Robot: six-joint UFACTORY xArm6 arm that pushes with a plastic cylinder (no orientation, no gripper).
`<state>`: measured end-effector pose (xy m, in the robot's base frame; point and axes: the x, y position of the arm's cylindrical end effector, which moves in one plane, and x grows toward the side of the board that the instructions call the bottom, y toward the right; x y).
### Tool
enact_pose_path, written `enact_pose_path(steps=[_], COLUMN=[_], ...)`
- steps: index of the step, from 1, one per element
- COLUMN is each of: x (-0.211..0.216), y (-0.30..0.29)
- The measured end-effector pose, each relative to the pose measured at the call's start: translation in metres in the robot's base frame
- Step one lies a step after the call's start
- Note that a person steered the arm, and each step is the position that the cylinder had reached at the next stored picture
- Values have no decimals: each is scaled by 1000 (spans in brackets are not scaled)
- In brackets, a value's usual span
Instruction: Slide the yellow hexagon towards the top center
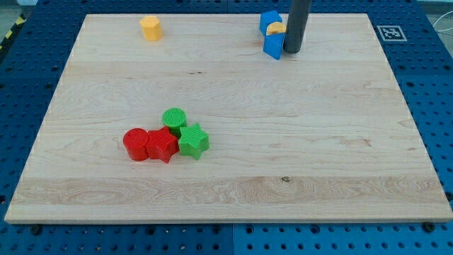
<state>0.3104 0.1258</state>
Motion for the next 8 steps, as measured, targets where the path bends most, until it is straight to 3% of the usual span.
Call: enact_pose_path(steps=[1, 2, 6, 8], x=[56, 55, -44, -59], y=[1, -49, -278, -336])
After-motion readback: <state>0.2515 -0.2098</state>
